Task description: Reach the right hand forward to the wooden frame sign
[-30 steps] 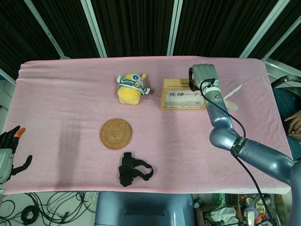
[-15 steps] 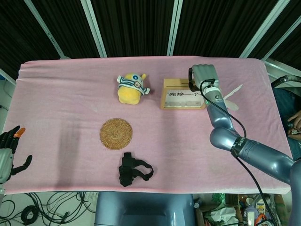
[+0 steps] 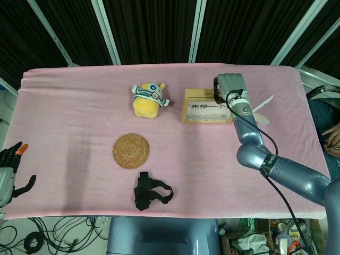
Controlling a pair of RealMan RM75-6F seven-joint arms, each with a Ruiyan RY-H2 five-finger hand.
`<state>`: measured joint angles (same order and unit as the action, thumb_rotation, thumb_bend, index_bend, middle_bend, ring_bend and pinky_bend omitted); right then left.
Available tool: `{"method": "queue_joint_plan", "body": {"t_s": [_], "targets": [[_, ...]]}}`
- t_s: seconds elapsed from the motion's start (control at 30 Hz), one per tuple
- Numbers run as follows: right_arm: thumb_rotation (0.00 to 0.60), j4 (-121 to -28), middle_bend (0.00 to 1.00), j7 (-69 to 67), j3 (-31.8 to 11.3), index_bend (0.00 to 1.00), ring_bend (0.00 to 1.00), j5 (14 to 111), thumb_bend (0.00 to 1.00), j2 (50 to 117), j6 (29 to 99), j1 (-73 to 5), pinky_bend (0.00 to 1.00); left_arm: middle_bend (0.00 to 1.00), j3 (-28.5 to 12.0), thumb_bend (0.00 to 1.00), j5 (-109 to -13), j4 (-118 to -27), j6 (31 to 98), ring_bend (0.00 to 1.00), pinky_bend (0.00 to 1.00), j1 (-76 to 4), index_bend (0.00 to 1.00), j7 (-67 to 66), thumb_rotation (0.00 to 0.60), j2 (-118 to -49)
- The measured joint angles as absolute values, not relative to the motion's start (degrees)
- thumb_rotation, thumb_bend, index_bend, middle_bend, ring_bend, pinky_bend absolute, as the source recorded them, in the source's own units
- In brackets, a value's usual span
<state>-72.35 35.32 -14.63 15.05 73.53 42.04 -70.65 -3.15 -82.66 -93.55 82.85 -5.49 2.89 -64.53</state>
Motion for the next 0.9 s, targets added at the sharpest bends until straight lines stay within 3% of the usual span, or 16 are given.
{"method": "queue_joint_plan", "body": {"t_s": [0.53,0.77,0.9], "targets": [[0.600,-74.0,0.94,36.4,-13.2,0.40,0.99,14.1,0.44,72.0,42.5,-71.5,0.96,0.00,-3.1,0.35,-82.5,-93.6,82.6,0.00,0.00,-5.5,0.07,2.7,0.600,-64.4],[0.600,-76.3,0.93,35.6,-13.7,0.35,0.98,14.8,0.35,70.5,44.2,-71.3,0.96,0.00,-3.1,0.35,-82.5,-93.6,82.6,0.00,0.00,-5.5,0.07,2.7,0.600,-64.4],[0.600,-79.6,0.86,34.8,-14.0,0.34,0.93,17.0,0.28,68.9,47.5,-70.3,0.95,0.00,-3.1,0.35,-82.5,-93.7,82.7,0.00,0.00,-5.5,0.07,2.8,0.600,-64.4]]}}
